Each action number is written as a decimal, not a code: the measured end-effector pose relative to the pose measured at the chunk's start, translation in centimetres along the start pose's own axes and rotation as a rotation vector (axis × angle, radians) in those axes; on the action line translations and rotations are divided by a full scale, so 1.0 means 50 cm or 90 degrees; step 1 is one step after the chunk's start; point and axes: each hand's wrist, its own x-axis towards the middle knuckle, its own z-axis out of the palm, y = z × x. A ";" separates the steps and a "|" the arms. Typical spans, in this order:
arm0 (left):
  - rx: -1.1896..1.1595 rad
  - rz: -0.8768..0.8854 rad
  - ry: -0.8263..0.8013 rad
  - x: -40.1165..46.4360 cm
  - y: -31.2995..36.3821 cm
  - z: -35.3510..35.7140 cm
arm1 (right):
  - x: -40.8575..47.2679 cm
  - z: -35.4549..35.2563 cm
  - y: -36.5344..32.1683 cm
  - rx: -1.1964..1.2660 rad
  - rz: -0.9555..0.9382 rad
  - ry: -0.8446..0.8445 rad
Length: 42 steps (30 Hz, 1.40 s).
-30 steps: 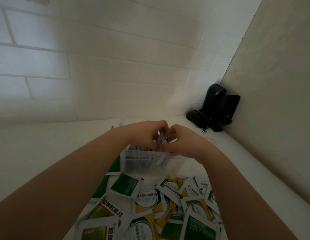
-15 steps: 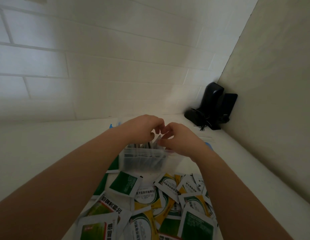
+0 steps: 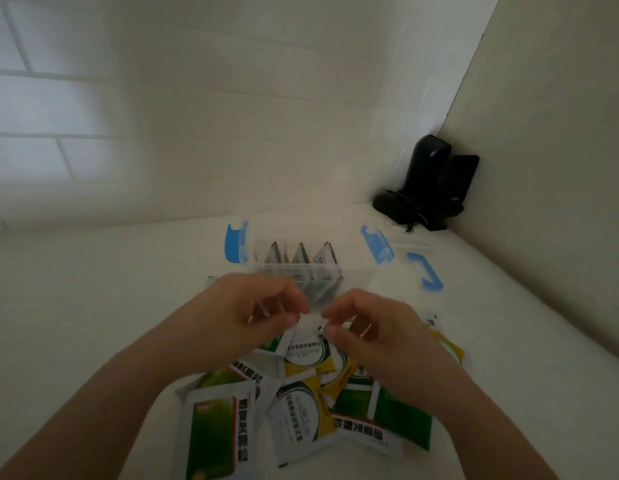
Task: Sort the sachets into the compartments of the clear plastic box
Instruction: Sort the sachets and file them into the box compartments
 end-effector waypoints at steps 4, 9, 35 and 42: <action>0.032 -0.042 -0.059 -0.022 -0.026 0.061 | -0.043 0.081 0.020 -0.163 -0.001 -0.155; -0.058 -0.112 0.041 -0.033 -0.064 0.086 | -0.038 0.114 0.042 -0.184 -0.093 -0.132; -0.173 -0.195 0.226 -0.035 -0.088 0.111 | -0.031 0.154 0.070 -0.215 -0.127 0.057; -0.196 -0.215 0.251 -0.033 -0.085 0.110 | -0.046 0.099 0.056 0.101 -0.026 0.329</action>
